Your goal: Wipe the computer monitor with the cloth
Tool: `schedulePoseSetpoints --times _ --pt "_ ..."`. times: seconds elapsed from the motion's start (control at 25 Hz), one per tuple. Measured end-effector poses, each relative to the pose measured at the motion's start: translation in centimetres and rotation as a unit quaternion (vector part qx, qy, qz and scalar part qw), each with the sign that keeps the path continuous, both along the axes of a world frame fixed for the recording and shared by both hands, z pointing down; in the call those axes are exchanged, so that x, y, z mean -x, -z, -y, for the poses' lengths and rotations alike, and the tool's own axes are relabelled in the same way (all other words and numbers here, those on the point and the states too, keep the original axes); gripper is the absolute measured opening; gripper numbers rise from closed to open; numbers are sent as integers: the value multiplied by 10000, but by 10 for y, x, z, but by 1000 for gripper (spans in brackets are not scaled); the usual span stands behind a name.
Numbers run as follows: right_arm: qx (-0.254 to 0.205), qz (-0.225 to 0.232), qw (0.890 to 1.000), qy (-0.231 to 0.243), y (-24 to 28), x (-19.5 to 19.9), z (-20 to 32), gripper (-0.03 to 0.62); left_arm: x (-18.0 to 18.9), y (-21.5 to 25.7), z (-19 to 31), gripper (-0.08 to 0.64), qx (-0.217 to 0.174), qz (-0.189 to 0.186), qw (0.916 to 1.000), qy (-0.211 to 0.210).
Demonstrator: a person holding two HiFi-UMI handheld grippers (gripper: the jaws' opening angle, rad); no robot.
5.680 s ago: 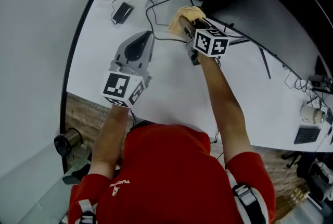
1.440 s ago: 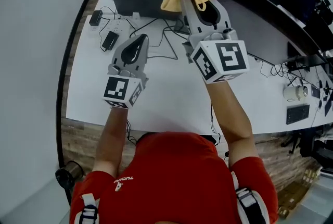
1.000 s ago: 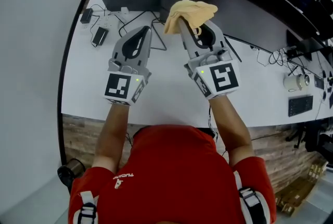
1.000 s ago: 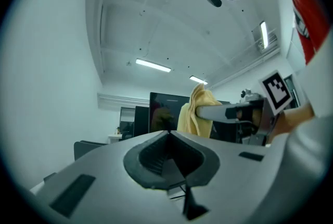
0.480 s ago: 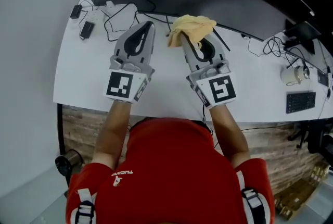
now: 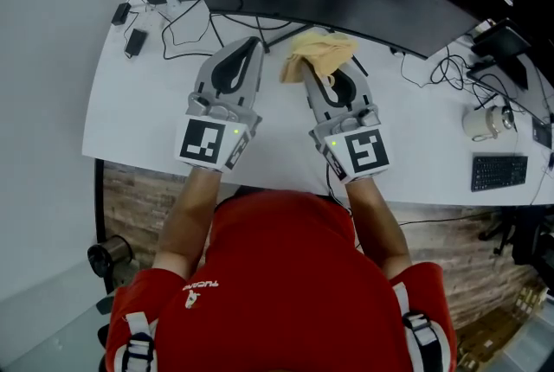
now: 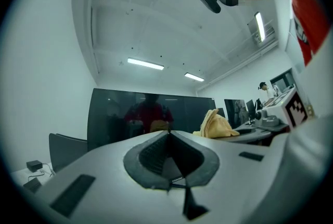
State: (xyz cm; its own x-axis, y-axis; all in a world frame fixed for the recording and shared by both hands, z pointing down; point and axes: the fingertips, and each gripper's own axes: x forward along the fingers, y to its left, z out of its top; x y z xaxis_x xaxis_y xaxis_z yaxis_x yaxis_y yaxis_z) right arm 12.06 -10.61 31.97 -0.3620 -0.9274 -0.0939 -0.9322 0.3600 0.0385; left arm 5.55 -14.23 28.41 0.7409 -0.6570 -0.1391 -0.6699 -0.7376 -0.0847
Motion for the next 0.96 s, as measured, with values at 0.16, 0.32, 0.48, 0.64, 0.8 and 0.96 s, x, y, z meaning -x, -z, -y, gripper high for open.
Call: schedulePoseSetpoints --times 0.16,0.32,0.48,0.64,0.8,0.96 --pt "-1 111 9999 -13 -4 -11 -6 67 -11 -2 -7 9 -3 75 10000 35" --pt "-49 131 9999 -88 -5 -22 -10 67 -18 -9 -14 9 43 137 9999 39" --pt "-53 127 9998 -163 -8 -28 -15 67 -23 -13 -19 9 92 192 9998 8" --pt "-54 157 9996 -227 -10 -31 -18 67 -25 -14 -22 9 87 208 9997 -45" --pt "-59 167 9995 -278 -9 -32 -22 67 -26 -13 -25 9 79 212 9997 -89" --pt "-57 200 9993 -316 -8 -34 -24 67 -27 -11 -27 9 78 221 9997 -119"
